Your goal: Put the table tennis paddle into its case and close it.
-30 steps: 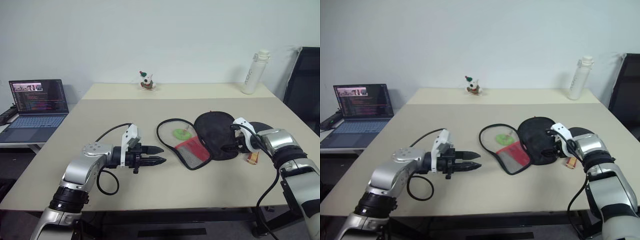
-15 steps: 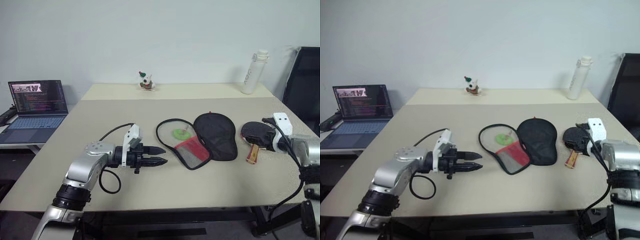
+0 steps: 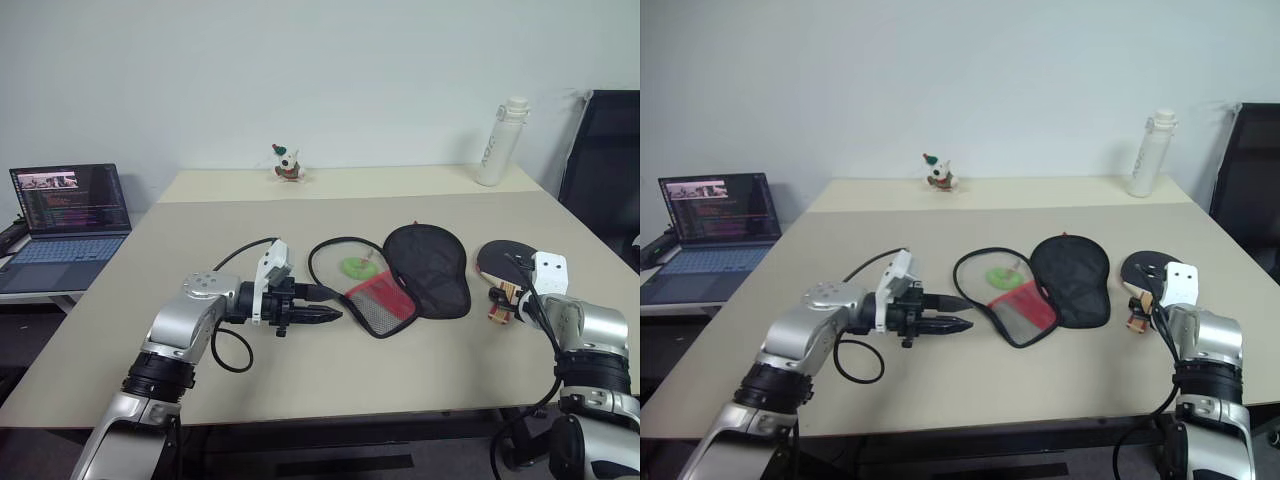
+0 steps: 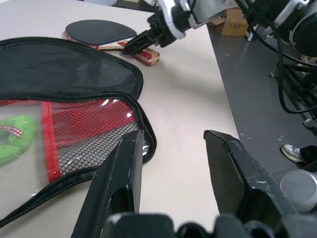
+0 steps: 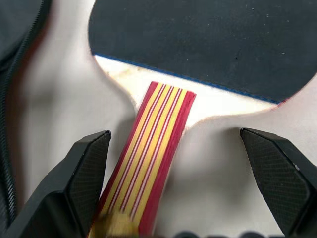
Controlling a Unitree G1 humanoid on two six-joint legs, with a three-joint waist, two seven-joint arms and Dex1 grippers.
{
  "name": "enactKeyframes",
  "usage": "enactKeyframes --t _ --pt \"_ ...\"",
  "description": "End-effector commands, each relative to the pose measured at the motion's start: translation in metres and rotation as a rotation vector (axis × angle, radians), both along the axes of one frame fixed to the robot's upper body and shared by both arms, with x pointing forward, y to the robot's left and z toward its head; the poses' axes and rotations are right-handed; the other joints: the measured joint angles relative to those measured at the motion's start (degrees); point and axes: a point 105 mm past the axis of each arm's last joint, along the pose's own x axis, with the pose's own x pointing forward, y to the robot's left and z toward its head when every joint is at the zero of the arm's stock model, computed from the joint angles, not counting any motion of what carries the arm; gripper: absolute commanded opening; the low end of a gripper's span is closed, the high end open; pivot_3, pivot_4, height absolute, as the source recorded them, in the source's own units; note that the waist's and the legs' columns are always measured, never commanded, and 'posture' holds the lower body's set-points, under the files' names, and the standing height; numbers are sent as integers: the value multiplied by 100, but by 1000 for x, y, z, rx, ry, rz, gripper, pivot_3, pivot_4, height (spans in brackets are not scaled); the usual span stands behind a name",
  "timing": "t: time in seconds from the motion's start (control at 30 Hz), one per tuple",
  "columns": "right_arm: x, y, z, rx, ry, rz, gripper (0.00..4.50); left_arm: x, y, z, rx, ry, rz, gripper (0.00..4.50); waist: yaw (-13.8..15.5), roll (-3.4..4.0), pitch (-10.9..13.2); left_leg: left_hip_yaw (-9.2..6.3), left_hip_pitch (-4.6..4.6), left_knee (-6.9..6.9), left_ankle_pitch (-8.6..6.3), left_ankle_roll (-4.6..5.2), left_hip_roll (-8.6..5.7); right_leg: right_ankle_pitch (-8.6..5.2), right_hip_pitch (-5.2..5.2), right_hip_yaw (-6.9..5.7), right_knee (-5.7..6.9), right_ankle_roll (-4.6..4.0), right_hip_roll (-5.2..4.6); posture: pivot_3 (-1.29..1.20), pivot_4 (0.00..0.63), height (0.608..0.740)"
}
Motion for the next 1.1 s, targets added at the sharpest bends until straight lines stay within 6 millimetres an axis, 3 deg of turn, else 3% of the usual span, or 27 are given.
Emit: enactKeyframes --t 0.03,0.17,0.27,0.57,0.7,0.83,0.97,1.1 --pt "12 -4 8 -54 -28 -5 4491 -2 -3 11 0 -59 -20 2103 -7 -2 -1 2 1 1 0 0 0 1 0 2 1 2 0 0 150 740" --pt "20 -7 3 -99 -5 -3 4491 -2 -2 12 -6 -63 -11 2103 -48 -7 -4 13 3 13 0 0 1 14 2 15 -2 17 2 0 150 740" --pt "22 -11 3 -103 -5 -19 3961 -2 0 14 -15 -62 1 2103 -87 -10 -6 23 4 20 4 5 1 29 6 23 -8 21 1 0 150 740" --pt "28 -14 18 -88 -68 -41 1217 -3 5 11 -1 -61 20 2103 -72 -14 -8 23 -1 19 7 11 -2 35 6 25 -14 24 0 0 150 740" --pt "32 -14 48 -66 -164 -65 1114 -2 6 11 0 -62 26 2103 -71 -11 -6 23 -3 17 7 11 -2 35 3 25 -17 24 0 0 150 740" --pt "32 0 89 -52 -282 -32 1114 -2 7 11 -2 -60 34 2103 -94 1 2 24 -11 6 7 11 0 34 -12 27 -15 23 1 0 150 740" --pt "27 33 113 46 -364 35 1114 -3 6 10 -3 -57 34 2103 -136 3 3 28 -14 -4 7 11 6 34 -26 31 -11 22 8 0 150 740" --pt "19 77 107 96 -338 156 1114 -3 4 10 -8 -54 32 2103 -133 3 3 22 -10 -5 7 12 16 33 -26 26 -6 21 18 0 150 740"
